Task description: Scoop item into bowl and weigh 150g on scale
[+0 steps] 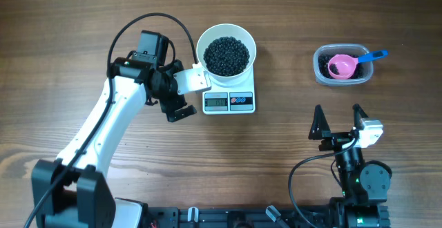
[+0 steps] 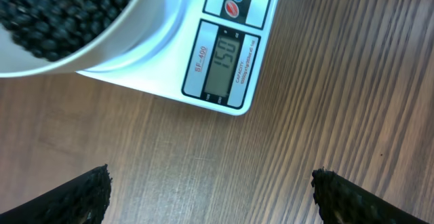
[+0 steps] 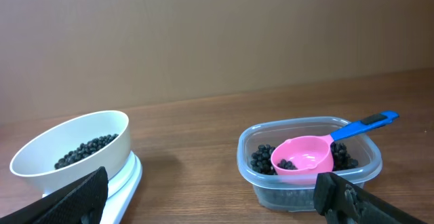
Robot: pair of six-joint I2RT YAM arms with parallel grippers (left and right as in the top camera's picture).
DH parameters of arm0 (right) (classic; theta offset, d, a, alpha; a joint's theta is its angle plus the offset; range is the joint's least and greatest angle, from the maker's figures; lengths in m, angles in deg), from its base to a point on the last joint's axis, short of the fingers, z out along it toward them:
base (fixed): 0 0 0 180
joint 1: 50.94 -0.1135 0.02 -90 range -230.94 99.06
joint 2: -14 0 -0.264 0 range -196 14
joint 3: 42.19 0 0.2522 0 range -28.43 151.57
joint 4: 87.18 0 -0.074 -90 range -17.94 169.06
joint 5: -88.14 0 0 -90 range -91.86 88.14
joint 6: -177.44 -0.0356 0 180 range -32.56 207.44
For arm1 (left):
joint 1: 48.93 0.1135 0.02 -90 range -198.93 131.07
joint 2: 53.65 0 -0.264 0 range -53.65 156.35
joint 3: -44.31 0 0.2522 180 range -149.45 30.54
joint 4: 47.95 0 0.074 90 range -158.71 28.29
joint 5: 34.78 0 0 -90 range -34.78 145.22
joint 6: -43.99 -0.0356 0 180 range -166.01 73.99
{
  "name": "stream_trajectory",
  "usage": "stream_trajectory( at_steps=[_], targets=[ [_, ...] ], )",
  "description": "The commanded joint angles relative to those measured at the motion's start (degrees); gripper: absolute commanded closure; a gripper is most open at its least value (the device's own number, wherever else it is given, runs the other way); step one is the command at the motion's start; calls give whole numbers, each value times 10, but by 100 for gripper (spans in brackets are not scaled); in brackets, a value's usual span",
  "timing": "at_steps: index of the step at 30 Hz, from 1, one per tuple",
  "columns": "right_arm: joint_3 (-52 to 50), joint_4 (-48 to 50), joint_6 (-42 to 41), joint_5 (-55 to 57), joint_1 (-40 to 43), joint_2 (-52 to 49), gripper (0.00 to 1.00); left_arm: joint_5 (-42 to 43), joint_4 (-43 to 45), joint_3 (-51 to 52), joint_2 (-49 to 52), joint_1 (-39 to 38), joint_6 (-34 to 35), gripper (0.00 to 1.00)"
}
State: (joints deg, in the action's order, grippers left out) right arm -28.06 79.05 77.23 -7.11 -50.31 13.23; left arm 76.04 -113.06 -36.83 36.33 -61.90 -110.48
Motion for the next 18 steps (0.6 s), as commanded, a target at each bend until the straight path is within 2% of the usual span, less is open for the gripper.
stream_trajectory(
  at_steps=[1, 9, 18],
  targets=[
    [0, 1, -4, 10, -3, 6, 0, 1, -1, -5, -54, 5, -11, 0],
    [0, 1, -4, 10, -3, 6, 0, 1, -1, -4, -149, 5, -11, 0],
    [0, 1, -4, 10, -3, 6, 0, 1, -1, -3, -213, 5, -11, 0]
  ],
)
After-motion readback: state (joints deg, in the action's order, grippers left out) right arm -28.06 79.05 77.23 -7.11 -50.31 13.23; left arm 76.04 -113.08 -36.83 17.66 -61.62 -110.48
